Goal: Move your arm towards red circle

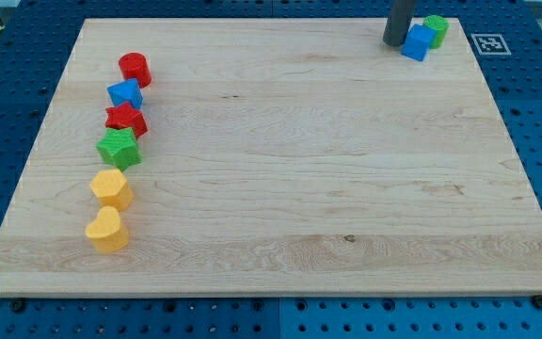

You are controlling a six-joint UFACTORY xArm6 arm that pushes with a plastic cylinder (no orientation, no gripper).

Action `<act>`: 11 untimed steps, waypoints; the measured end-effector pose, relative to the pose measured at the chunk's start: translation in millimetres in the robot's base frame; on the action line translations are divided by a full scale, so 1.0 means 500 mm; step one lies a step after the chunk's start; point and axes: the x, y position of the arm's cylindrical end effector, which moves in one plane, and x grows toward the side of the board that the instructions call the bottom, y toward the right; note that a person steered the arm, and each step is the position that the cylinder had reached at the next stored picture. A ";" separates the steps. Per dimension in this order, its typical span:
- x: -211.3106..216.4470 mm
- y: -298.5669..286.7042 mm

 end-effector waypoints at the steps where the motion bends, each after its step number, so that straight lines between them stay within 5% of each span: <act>1: 0.017 0.007; 5: 0.041 0.032; 11: 0.050 -0.911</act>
